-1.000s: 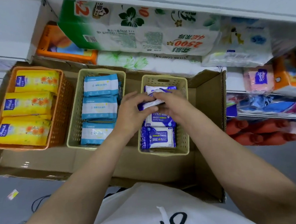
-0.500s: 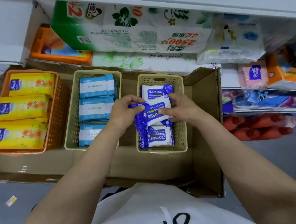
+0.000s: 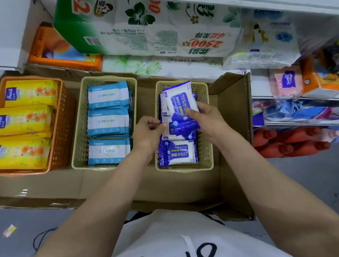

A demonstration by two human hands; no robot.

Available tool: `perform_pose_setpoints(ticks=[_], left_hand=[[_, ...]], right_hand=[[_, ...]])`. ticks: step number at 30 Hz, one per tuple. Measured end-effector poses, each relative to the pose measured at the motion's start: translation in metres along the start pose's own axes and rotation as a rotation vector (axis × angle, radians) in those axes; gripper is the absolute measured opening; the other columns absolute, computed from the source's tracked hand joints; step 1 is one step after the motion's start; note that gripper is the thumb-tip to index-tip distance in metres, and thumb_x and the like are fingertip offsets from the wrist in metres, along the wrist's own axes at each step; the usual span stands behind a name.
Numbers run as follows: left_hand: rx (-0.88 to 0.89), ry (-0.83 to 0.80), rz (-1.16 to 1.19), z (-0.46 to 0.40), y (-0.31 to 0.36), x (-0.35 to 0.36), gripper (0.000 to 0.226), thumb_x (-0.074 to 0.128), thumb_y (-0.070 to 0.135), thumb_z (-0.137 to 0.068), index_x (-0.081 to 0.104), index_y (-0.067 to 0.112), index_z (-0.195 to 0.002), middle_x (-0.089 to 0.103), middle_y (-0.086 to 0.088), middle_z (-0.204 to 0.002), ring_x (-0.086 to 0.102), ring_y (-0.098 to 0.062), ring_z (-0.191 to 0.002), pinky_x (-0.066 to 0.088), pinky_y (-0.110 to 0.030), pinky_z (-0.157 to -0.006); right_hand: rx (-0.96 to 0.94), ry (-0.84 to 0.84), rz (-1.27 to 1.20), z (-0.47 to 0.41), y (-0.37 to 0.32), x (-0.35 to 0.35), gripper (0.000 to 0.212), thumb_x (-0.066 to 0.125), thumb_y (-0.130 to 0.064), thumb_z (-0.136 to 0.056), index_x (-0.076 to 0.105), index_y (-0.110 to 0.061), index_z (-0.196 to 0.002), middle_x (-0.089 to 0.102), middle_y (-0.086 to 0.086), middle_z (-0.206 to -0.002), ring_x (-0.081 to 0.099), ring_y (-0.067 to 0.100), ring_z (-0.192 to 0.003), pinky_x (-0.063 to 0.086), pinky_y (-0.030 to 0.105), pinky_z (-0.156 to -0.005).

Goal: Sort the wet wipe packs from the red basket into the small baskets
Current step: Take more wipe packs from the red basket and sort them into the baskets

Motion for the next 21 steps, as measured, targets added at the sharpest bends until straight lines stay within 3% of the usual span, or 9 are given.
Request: perform_pose_setpoints(ticks=[2, 4, 7, 9, 13, 17, 21], left_hand=[[0.035, 0.054, -0.112, -0.006, -0.002, -0.011, 0.021, 0.072, 0.028, -0.088, 0.058, 0.023, -0.104, 0.062, 0.013, -0.094, 0.06, -0.001, -0.084, 0.041, -0.011, -0.056], [0.044, 0.027, -0.176, -0.012, -0.005, -0.008, 0.03, 0.069, 0.029, -0.09, 0.056, 0.024, -0.116, 0.059, 0.014, -0.099, 0.055, 0.001, -0.084, 0.038, -0.01, -0.056], [0.018, -0.024, -0.163, -0.019, -0.011, 0.001, 0.036, 0.066, 0.025, -0.092, 0.054, 0.025, -0.127, 0.059, 0.008, -0.108, 0.054, 0.003, -0.082, 0.039, -0.004, -0.044], [-0.017, -0.039, -0.111, -0.022, -0.015, 0.002, 0.038, 0.065, 0.022, -0.093, 0.054, 0.032, -0.128, 0.059, 0.009, -0.107, 0.055, 0.002, -0.082, 0.04, -0.006, -0.043], [-0.051, -0.118, -0.055, -0.022, -0.021, 0.003, 0.047, 0.064, 0.021, -0.093, 0.051, 0.041, -0.133, 0.055, 0.017, -0.103, 0.055, -0.001, -0.088, 0.042, -0.006, -0.041], [-0.06, -0.146, -0.034, -0.022, -0.025, 0.002, 0.049, 0.063, 0.02, -0.094, 0.049, 0.044, -0.135, 0.055, 0.012, -0.116, 0.056, -0.004, -0.096, 0.046, -0.009, -0.049], [-0.057, -0.144, -0.017, -0.02, -0.028, 0.002, 0.05, 0.062, 0.02, -0.094, 0.049, 0.044, -0.136, 0.053, 0.01, -0.122, 0.052, -0.007, -0.106, 0.045, -0.009, -0.047]], right_hand=[[-0.104, 0.046, 0.268, -0.003, -0.011, -0.017, 0.017, 0.066, -0.028, -0.094, 0.063, -0.026, -0.11, 0.073, -0.005, -0.108, 0.073, 0.009, -0.088, 0.06, 0.028, -0.068], [-0.164, 0.021, 0.569, -0.007, -0.015, -0.024, 0.024, 0.068, -0.028, -0.092, 0.062, -0.025, -0.114, 0.068, -0.004, -0.11, 0.068, 0.011, -0.095, 0.057, 0.028, -0.07], [-0.17, -0.132, 0.99, -0.015, -0.001, -0.011, 0.034, 0.075, -0.026, -0.086, 0.062, -0.022, -0.117, 0.065, 0.001, -0.115, 0.062, 0.018, -0.1, 0.05, 0.028, -0.072], [-0.173, -0.262, 1.179, -0.016, 0.016, 0.008, 0.035, 0.075, -0.028, -0.085, 0.064, -0.022, -0.117, 0.063, 0.002, -0.122, 0.059, 0.018, -0.105, 0.05, 0.03, -0.079], [-0.17, -0.379, 1.271, -0.015, 0.047, 0.034, 0.037, 0.073, -0.028, -0.088, 0.062, -0.023, -0.122, 0.059, 0.001, -0.13, 0.055, 0.019, -0.118, 0.05, 0.029, -0.082], [-0.177, -0.341, 1.29, -0.017, 0.063, 0.037, 0.037, 0.071, -0.028, -0.089, 0.06, -0.023, -0.125, 0.059, 0.002, -0.132, 0.056, 0.02, -0.119, 0.054, 0.033, -0.085], [-0.204, -0.344, 1.324, -0.016, 0.064, 0.037, 0.035, 0.071, -0.03, -0.089, 0.06, -0.024, -0.121, 0.06, 0.001, -0.13, 0.056, 0.02, -0.117, 0.047, 0.029, -0.08]])
Point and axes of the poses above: each hand's wrist, its own z-axis away from the middle knuckle, its own x-axis out of the palm, y = z × x, the point moved 10 cm from there along -z, towards the middle knuckle
